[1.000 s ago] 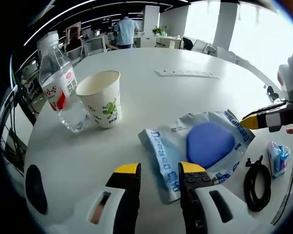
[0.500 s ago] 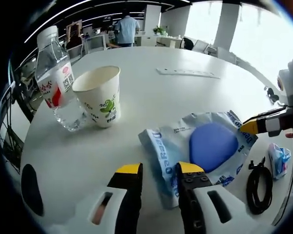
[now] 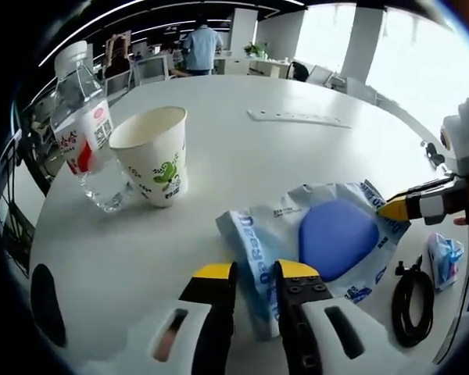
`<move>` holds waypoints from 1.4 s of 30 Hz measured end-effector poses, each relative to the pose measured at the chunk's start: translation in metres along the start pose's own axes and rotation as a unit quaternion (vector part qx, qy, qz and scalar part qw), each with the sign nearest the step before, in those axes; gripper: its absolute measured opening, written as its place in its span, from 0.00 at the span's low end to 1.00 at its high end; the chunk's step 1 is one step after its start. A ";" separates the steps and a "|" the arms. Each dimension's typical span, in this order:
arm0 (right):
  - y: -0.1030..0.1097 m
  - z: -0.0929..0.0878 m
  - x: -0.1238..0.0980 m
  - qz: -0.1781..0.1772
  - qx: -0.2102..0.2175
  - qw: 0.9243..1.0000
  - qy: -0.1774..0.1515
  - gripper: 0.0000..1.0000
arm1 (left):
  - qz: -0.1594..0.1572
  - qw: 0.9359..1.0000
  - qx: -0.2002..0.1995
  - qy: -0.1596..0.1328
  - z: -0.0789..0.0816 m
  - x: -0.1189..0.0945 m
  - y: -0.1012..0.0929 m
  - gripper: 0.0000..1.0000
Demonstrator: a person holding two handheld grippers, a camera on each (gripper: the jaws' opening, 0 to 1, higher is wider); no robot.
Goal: Arrange the tabletop items into an orderly group along one side of the table until the central work area is clear of visible clutter.
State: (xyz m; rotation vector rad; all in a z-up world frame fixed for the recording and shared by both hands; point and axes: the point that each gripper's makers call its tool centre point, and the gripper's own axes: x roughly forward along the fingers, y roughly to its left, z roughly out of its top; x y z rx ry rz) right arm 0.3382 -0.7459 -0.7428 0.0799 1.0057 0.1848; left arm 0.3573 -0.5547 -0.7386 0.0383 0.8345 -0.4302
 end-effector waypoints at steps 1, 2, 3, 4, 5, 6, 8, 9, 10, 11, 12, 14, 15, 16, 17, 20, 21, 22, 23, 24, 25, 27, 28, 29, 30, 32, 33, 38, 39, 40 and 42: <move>-0.001 0.000 0.001 -0.003 -0.003 1.000 0.001 0.11 | 0.001 1.000 0.001 0.000 0.000 0.001 0.000 0.17; -0.001 0.000 0.001 -0.002 -0.004 1.000 0.002 0.11 | 0.001 1.000 0.003 0.000 0.000 0.001 0.000 0.16; -0.001 0.000 0.001 -0.003 -0.002 1.000 0.002 0.10 | 0.001 1.000 0.004 0.001 0.000 0.001 0.000 0.15; -0.001 0.001 -0.001 -0.005 -0.002 1.000 0.000 0.09 | 0.001 1.000 0.004 0.001 0.000 0.001 0.000 0.15; -0.001 0.002 -0.001 -0.006 -0.001 1.000 -0.001 0.08 | 0.001 1.000 0.005 0.001 0.000 0.001 0.000 0.14; -0.001 0.002 -0.001 -0.006 -0.003 1.000 0.000 0.07 | 0.000 1.000 0.004 0.002 0.000 0.001 0.000 0.14; -0.001 0.004 -0.001 -0.007 -0.008 1.000 0.000 0.05 | 0.001 1.000 0.007 0.001 0.001 0.000 0.000 0.11; -0.001 0.004 -0.001 -0.006 -0.010 1.000 -0.001 0.03 | 0.002 1.000 0.010 0.001 0.002 0.000 0.001 0.10; 0.000 0.005 -0.001 -0.006 -0.012 1.000 -0.001 0.02 | 0.002 1.000 0.010 0.000 0.002 0.000 0.001 0.10; 0.000 0.005 -0.001 -0.006 -0.016 1.000 -0.002 0.02 | 0.002 1.000 0.011 0.000 0.003 0.000 0.001 0.10; 0.000 0.005 -0.001 -0.006 -0.018 1.000 -0.001 0.01 | 0.001 1.000 0.011 0.001 0.003 0.000 0.000 0.10; 0.001 0.005 -0.002 -0.006 -0.021 1.000 -0.002 0.00 | 0.001 1.000 0.013 0.002 0.003 0.000 0.000 0.09; 0.001 0.006 -0.002 -0.005 -0.021 1.000 -0.002 0.00 | 0.003 1.000 0.019 0.002 0.003 0.000 0.000 0.09; 0.001 0.006 -0.002 -0.004 -0.019 1.000 -0.002 0.00 | 0.004 1.000 0.024 0.001 0.004 0.000 -0.001 0.08; 0.001 0.006 -0.003 -0.004 -0.018 1.000 -0.003 0.00 | 0.005 1.000 0.026 0.000 0.004 0.001 -0.001 0.08; 0.001 0.005 -0.004 -0.002 -0.016 1.000 -0.002 0.00 | 0.007 1.000 0.025 -0.004 0.007 0.001 -0.001 0.07; 0.001 0.005 -0.004 -0.002 -0.015 1.000 -0.002 0.00 | 0.007 1.000 0.024 -0.004 0.007 0.001 -0.001 0.07; 0.000 0.005 -0.004 -0.001 -0.014 1.000 -0.001 0.00 | 0.007 1.000 0.024 -0.005 0.008 0.001 -0.001 0.07; -0.001 0.004 -0.004 -0.001 -0.009 1.000 0.000 0.00 | 0.006 1.000 0.023 -0.005 0.009 0.001 -0.002 0.07; -0.001 0.005 -0.004 -0.001 -0.009 1.000 -0.001 0.00 | 0.004 1.000 0.022 -0.005 0.010 0.001 -0.002 0.07; -0.001 0.005 -0.005 -0.001 -0.010 1.000 -0.002 0.00 | 0.003 1.000 0.022 -0.005 0.010 0.001 -0.002 0.07; 0.000 0.006 -0.005 -0.002 -0.011 1.000 -0.002 0.00 | 0.004 1.000 0.023 -0.006 0.012 0.001 -0.003 0.07; 0.000 0.007 -0.005 -0.002 -0.011 1.000 -0.003 0.00 | 0.005 1.000 0.024 -0.008 0.014 0.000 -0.003 0.07; -0.001 0.008 -0.005 -0.002 -0.011 1.000 -0.004 0.00 | 0.005 1.000 0.028 -0.008 0.014 0.000 -0.003 0.07; -0.001 0.008 -0.005 -0.002 -0.010 1.000 -0.004 0.00 | 0.006 0.999 0.031 -0.008 0.015 0.000 -0.003 0.07; -0.002 0.011 -0.006 -0.003 -0.010 1.000 -0.005 0.00 | 0.006 0.999 0.032 -0.009 0.018 0.000 -0.003 0.07; -0.002 0.012 -0.006 -0.004 -0.010 1.000 -0.007 0.00 | 0.006 0.999 0.032 -0.010 0.020 0.001 -0.003 0.07; -0.003 0.018 -0.008 -0.005 -0.007 1.000 -0.012 0.00 | 0.006 0.999 0.034 -0.013 0.025 0.002 -0.004 0.07; -0.004 0.019 -0.008 -0.005 -0.007 1.000 -0.013 0.00 | 0.005 0.999 0.035 -0.013 0.026 0.002 -0.004 0.07; -0.004 0.021 -0.008 -0.006 -0.007 1.000 -0.014 0.00 | 0.005 0.999 0.035 -0.014 0.027 0.003 -0.004 0.07; -0.005 0.022 -0.008 -0.008 -0.007 1.000 -0.014 0.00 | 0.005 0.999 0.036 -0.014 0.029 0.004 -0.004 0.07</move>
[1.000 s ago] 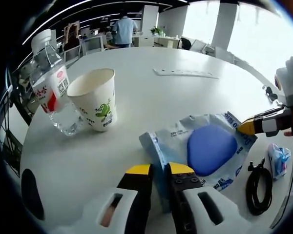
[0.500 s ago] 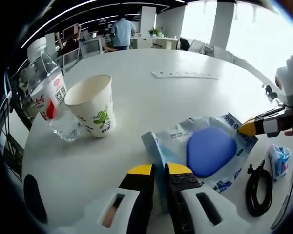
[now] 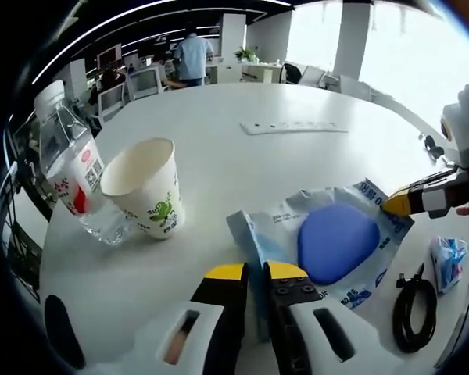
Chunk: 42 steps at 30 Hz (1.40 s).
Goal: Arrange the tabletop items into an orderly group along one side of the table until the central work area is clear of visible clutter.
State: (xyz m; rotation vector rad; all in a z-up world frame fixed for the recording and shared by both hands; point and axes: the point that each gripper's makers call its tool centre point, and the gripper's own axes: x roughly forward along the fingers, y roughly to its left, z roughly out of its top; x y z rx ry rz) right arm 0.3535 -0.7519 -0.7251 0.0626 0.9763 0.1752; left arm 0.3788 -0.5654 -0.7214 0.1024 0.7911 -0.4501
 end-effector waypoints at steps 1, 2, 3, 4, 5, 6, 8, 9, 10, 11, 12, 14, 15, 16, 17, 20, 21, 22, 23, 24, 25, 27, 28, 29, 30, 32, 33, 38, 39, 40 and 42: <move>0.000 0.001 -0.001 -0.001 0.001 1.000 -0.001 0.00 | 0.000 1.000 0.000 0.000 0.001 0.001 0.000 0.07; 0.000 0.002 -0.001 -0.001 0.002 1.000 -0.003 0.00 | 0.001 1.000 0.002 0.000 0.002 0.001 0.000 0.07; -0.001 0.003 -0.001 -0.002 0.002 1.000 -0.004 0.00 | 0.001 1.000 0.003 0.000 0.003 0.002 0.000 0.07; -0.001 0.004 -0.001 -0.003 0.003 1.000 -0.006 0.00 | 0.001 1.000 0.002 -0.001 0.005 0.002 0.000 0.06; -0.002 0.005 0.000 -0.004 0.004 1.000 -0.007 0.00 | 0.001 1.000 0.002 -0.001 0.006 0.003 0.000 0.06; -0.002 0.006 0.000 -0.004 0.004 1.000 -0.007 0.00 | 0.002 1.000 0.003 -0.001 0.007 0.003 0.001 0.06; -0.001 0.008 -0.001 -0.004 0.003 1.000 -0.008 0.00 | 0.002 1.000 0.003 -0.002 0.009 0.005 0.002 0.06; -0.001 0.009 -0.001 -0.004 0.004 1.000 -0.009 0.00 | 0.004 1.000 0.004 -0.003 0.011 0.005 0.002 0.06; -0.002 0.010 0.000 -0.004 0.004 1.000 -0.009 0.00 | 0.004 1.000 0.004 -0.004 0.012 0.005 0.003 0.06; -0.002 0.011 0.000 -0.005 0.003 1.000 -0.010 0.00 | 0.003 1.000 0.004 -0.004 0.013 0.007 0.004 0.06; -0.002 0.012 0.001 -0.004 0.004 1.000 -0.011 0.00 | 0.003 1.000 0.004 -0.004 0.014 0.007 0.004 0.06; -0.002 0.015 0.001 -0.004 0.004 1.000 -0.011 0.00 | 0.004 1.000 0.004 -0.006 0.017 0.009 0.006 0.06; -0.002 0.017 0.002 -0.004 0.004 1.000 -0.013 0.00 | 0.005 1.000 0.004 -0.007 0.018 0.009 0.007 0.06; -0.001 0.018 0.002 -0.005 0.004 1.000 -0.014 0.00 | 0.006 1.000 0.006 -0.008 0.020 0.010 0.008 0.06; -0.001 0.020 0.003 -0.005 0.003 1.000 -0.014 0.00 | 0.007 1.000 0.006 -0.008 0.021 0.011 0.008 0.06; 0.000 0.022 0.004 -0.005 0.002 1.000 -0.016 0.00 | 0.009 1.000 0.006 -0.010 0.025 0.012 0.011 0.06; 0.000 0.023 0.005 -0.004 0.002 1.000 -0.016 0.00 | 0.009 1.000 0.006 -0.010 0.026 0.012 0.012 0.06; 0.000 0.024 0.005 -0.004 0.002 1.000 -0.016 0.00 | 0.009 1.000 0.006 -0.011 0.027 0.013 0.013 0.06; 0.000 0.025 0.006 -0.004 0.002 1.000 -0.017 0.00 | 0.009 1.000 0.006 -0.011 0.028 0.014 0.013 0.06; 0.000 0.026 0.006 -0.004 0.002 1.000 -0.017 0.00 | 0.009 1.000 0.007 -0.010 0.029 0.015 0.014 0.06; 0.000 0.027 0.007 -0.003 0.003 1.000 -0.018 0.00 | 0.010 1.000 0.007 -0.011 0.030 0.016 0.015 0.06; -0.001 0.030 0.008 -0.004 0.002 1.000 -0.019 0.00 | 0.010 1.000 0.007 -0.011 0.031 0.017 0.016 0.06; -0.001 0.032 0.008 -0.004 0.002 1.000 -0.020 0.00 | 0.009 1.000 0.006 -0.011 0.032 0.018 0.016 0.06; -0.002 0.033 0.009 -0.005 0.002 1.000 -0.021 0.00 | 0.009 1.000 0.006 -0.012 0.033 0.019 0.016 0.06; -0.002 0.035 0.010 -0.005 0.002 1.000 -0.022 0.00 | 0.009 1.000 0.006 -0.013 0.034 0.019 0.017 0.06; -0.002 0.037 0.011 -0.004 0.002 1.000 -0.024 0.00 | 0.009 1.000 0.004 -0.013 0.036 0.020 0.018 0.06; -0.003 0.038 0.012 -0.005 0.001 1.000 -0.024 0.00 | 0.009 1.000 0.001 -0.015 0.037 0.022 0.018 0.06; -0.005 0.043 0.016 -0.007 0.000 1.000 -0.024 0.00 | 0.008 1.000 -0.003 -0.014 0.042 0.028 0.020 0.06; -0.005 0.043 0.016 -0.008 0.000 1.000 -0.024 0.00 | 0.008 1.000 -0.004 -0.015 0.042 0.029 0.021 0.06; -0.006 0.044 0.017 -0.008 0.000 1.000 -0.023 0.00 | 0.008 1.000 -0.005 -0.015 0.043 0.031 0.021 0.06; -0.007 0.045 0.019 -0.009 0.002 1.000 -0.022 0.00 | 0.008 1.000 -0.006 -0.015 0.044 0.032 0.022 0.06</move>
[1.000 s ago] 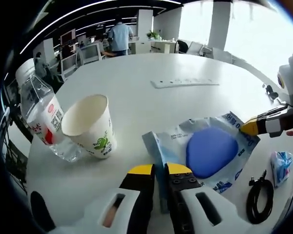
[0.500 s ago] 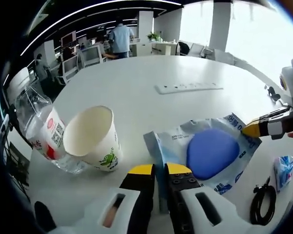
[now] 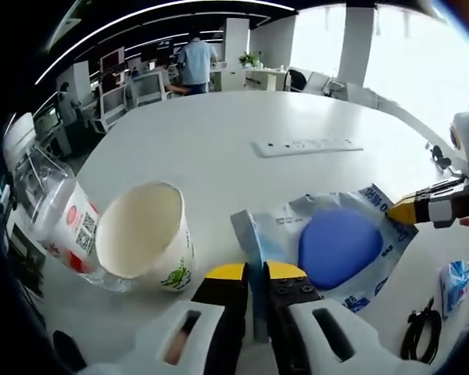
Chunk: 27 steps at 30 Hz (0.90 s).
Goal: Arrange the tabletop items into an orderly group along one side of the table until the central work area is clear of visible clutter.
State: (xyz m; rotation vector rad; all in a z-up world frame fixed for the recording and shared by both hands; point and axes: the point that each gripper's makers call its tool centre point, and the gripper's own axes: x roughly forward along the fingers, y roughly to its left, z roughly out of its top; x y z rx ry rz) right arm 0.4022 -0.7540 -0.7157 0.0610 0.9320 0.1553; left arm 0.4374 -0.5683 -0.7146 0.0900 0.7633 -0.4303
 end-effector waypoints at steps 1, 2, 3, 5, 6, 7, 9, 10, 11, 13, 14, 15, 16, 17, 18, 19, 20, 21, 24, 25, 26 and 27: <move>-0.001 0.001 0.000 -0.003 -0.002 1.000 -0.002 0.00 | -0.003 1.000 -0.005 -0.001 0.001 0.000 -0.001 0.06; -0.002 0.002 0.001 -0.005 -0.003 1.000 -0.004 0.00 | -0.003 1.000 -0.007 -0.001 0.001 0.001 -0.001 0.06; -0.002 0.003 0.002 -0.005 -0.003 1.000 -0.004 0.00 | -0.002 1.000 -0.006 -0.002 0.002 0.002 -0.001 0.06; -0.003 0.004 0.004 -0.006 -0.002 1.000 -0.003 0.00 | -0.002 1.000 -0.003 0.000 0.002 0.005 -0.002 0.06; -0.004 0.005 0.004 -0.007 -0.001 1.000 -0.004 0.00 | -0.001 1.000 -0.002 0.000 0.003 0.005 -0.002 0.06; -0.004 0.007 0.004 -0.008 -0.001 1.000 -0.006 0.00 | -0.001 1.000 -0.004 0.000 0.004 0.006 -0.002 0.06; -0.005 0.008 0.006 -0.008 0.000 1.000 -0.006 0.00 | 0.000 1.000 -0.003 0.000 0.005 0.007 -0.001 0.06; -0.005 0.008 0.007 -0.007 0.001 1.000 -0.006 0.00 | 0.002 1.000 -0.003 0.003 0.004 0.009 0.000 0.06; -0.005 0.009 0.008 -0.006 0.002 1.000 -0.007 0.00 | 0.003 1.000 -0.003 0.005 0.005 0.010 0.001 0.06; -0.005 0.009 0.009 -0.007 0.002 1.000 -0.007 0.00 | 0.004 1.000 -0.003 0.003 0.006 0.011 0.001 0.06; -0.005 0.010 0.010 -0.007 0.004 1.000 -0.007 0.00 | 0.005 1.000 -0.003 0.003 0.007 0.012 0.002 0.06; -0.005 0.010 0.010 -0.006 0.004 1.000 -0.007 0.00 | 0.006 1.000 -0.001 0.004 0.008 0.013 0.003 0.06; -0.005 0.010 0.011 -0.007 0.003 1.000 -0.006 0.00 | 0.006 1.000 0.001 0.005 0.008 0.014 0.003 0.06; -0.005 0.010 0.011 -0.007 0.003 1.000 -0.006 0.00 | 0.006 1.000 0.002 0.006 0.008 0.015 0.003 0.06; -0.005 0.011 0.011 -0.007 0.002 1.000 -0.006 0.00 | 0.006 1.000 0.003 0.006 0.009 0.015 0.003 0.06; -0.005 0.011 0.012 -0.007 0.001 1.000 -0.006 0.00 | 0.006 1.000 0.005 0.007 0.009 0.016 0.003 0.06; -0.006 0.011 0.012 -0.007 0.002 1.000 -0.006 0.00 | 0.007 1.000 0.006 0.007 0.009 0.016 0.003 0.06; -0.005 0.011 0.013 -0.006 0.003 1.000 -0.005 0.00 | 0.007 1.000 0.007 0.008 0.009 0.017 0.004 0.06; -0.005 0.011 0.015 -0.005 0.004 1.000 -0.005 0.00 | 0.011 1.000 0.010 0.010 0.011 0.019 0.005 0.06; -0.004 0.011 0.016 -0.005 0.005 1.000 -0.005 0.00 | 0.013 1.000 0.012 0.011 0.011 0.019 0.006 0.06; -0.004 0.011 0.017 -0.004 0.005 1.000 -0.005 0.00 | 0.014 1.000 0.012 0.012 0.011 0.019 0.006 0.06; -0.004 0.012 0.017 -0.005 0.004 1.000 -0.006 0.00 | 0.013 1.000 0.013 0.014 0.011 0.019 0.007 0.06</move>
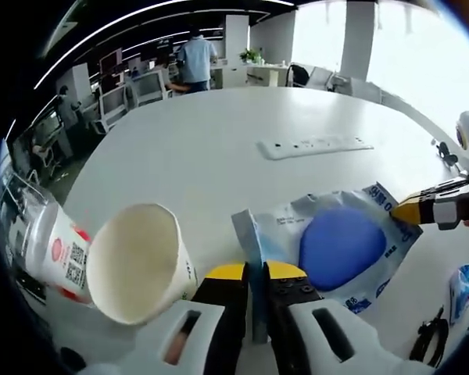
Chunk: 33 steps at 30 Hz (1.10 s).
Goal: Arrange the tabletop items into an orderly group along one side of the table until the central work area is clear of visible clutter.
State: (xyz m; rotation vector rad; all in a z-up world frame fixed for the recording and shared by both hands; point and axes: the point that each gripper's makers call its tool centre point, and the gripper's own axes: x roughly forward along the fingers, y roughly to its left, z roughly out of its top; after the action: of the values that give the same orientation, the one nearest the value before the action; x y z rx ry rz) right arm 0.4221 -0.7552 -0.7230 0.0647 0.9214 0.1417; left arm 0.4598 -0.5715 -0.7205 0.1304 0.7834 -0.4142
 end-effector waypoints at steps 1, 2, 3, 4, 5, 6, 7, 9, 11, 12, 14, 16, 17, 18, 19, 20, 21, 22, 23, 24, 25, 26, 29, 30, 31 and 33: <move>0.000 0.000 0.000 -0.001 0.000 1.000 -0.001 0.00 | 0.000 1.000 0.000 0.005 -0.001 0.001 0.001 0.06; 0.000 0.002 0.001 -0.001 0.002 1.000 -0.003 0.00 | 0.000 1.000 -0.002 0.004 -0.001 0.001 0.001 0.06; 0.000 0.002 0.002 0.000 0.002 1.000 -0.004 0.00 | 0.001 1.000 -0.001 0.004 0.000 0.002 0.002 0.06; 0.001 0.002 0.003 0.002 0.003 1.000 -0.003 0.00 | 0.003 1.000 -0.001 0.005 0.000 0.003 0.003 0.06; 0.002 0.002 0.004 0.003 0.003 1.000 -0.003 0.00 | 0.005 1.000 0.000 0.006 0.000 0.003 0.005 0.06; 0.002 0.002 0.005 0.003 0.002 1.000 -0.001 0.00 | 0.005 1.000 0.001 0.007 -0.001 0.003 0.005 0.06; 0.002 0.001 0.006 0.002 0.001 1.000 0.000 0.00 | 0.006 1.000 0.000 0.007 -0.001 0.004 0.005 0.06; 0.003 0.002 0.006 0.003 0.004 1.000 -0.001 0.00 | 0.009 1.000 0.003 0.010 -0.002 0.005 0.006 0.06; 0.003 0.002 0.007 0.004 0.005 1.000 -0.001 0.00 | 0.011 1.000 0.005 0.011 -0.003 0.006 0.007 0.06; 0.003 0.002 0.008 0.005 0.005 1.000 -0.002 0.00 | 0.012 1.000 0.010 0.014 -0.004 0.007 0.007 0.07; 0.002 0.001 0.010 0.006 0.010 1.000 0.000 0.00 | 0.011 1.000 0.008 0.017 -0.006 0.007 0.006 0.07; 0.002 0.002 0.010 0.007 0.012 1.000 -0.001 0.00 | 0.013 1.000 0.007 0.016 -0.006 0.007 0.007 0.07; 0.002 0.001 0.010 0.007 0.012 1.000 -0.001 0.00 | 0.014 1.000 0.006 0.016 -0.006 0.007 0.007 0.07; 0.002 0.000 0.010 0.007 0.012 1.000 0.000 0.00 | 0.015 1.000 0.007 0.015 -0.006 0.007 0.007 0.07; 0.002 0.000 0.010 0.007 0.013 1.000 0.000 0.00 | 0.015 1.000 0.008 0.016 -0.006 0.007 0.007 0.07; 0.002 0.000 0.011 0.008 0.015 1.000 0.000 0.00 | 0.016 1.000 0.008 0.016 -0.006 0.007 0.007 0.07; 0.001 0.000 0.011 0.007 0.015 1.000 0.000 0.00 | 0.015 1.000 0.008 0.015 -0.005 0.007 0.007 0.07; 0.001 0.000 0.011 0.007 0.015 1.000 0.001 0.00 | 0.016 1.000 0.008 0.015 -0.005 0.007 0.007 0.07; 0.000 0.000 0.012 0.007 0.014 1.000 0.001 0.00 | 0.017 1.000 0.008 0.015 -0.005 0.007 0.006 0.07; 0.000 0.000 0.012 0.007 0.014 1.000 0.001 0.00 | 0.017 1.000 0.006 0.015 -0.005 0.006 0.006 0.07; 0.000 0.000 0.012 0.007 0.015 1.000 0.001 0.00 | 0.017 1.000 0.004 0.015 -0.005 0.006 0.006 0.07; 0.000 0.000 0.012 0.007 0.016 1.000 0.000 0.00 | 0.018 1.000 0.004 0.015 -0.005 0.005 0.005 0.07; 0.001 0.001 0.011 0.007 0.015 1.000 -0.002 0.00 | 0.019 1.000 0.006 0.016 -0.005 0.003 0.005 0.08; 0.000 0.002 0.012 0.007 0.015 1.000 -0.003 0.00 | 0.021 1.000 0.006 0.017 -0.006 0.002 0.005 0.08; 0.001 0.002 0.012 0.011 0.016 1.000 -0.003 0.00 | 0.021 1.000 0.005 0.018 -0.006 0.002 0.005 0.07; 0.001 0.002 0.012 0.014 0.022 1.000 -0.005 0.00 | 0.024 0.999 0.003 0.020 -0.007 0.001 0.006 0.08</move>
State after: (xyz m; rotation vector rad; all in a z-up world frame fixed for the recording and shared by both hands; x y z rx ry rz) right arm 0.4310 -0.7520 -0.7309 0.1198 0.9147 0.1470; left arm 0.4585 -0.5644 -0.7265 0.1628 0.8177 -0.3687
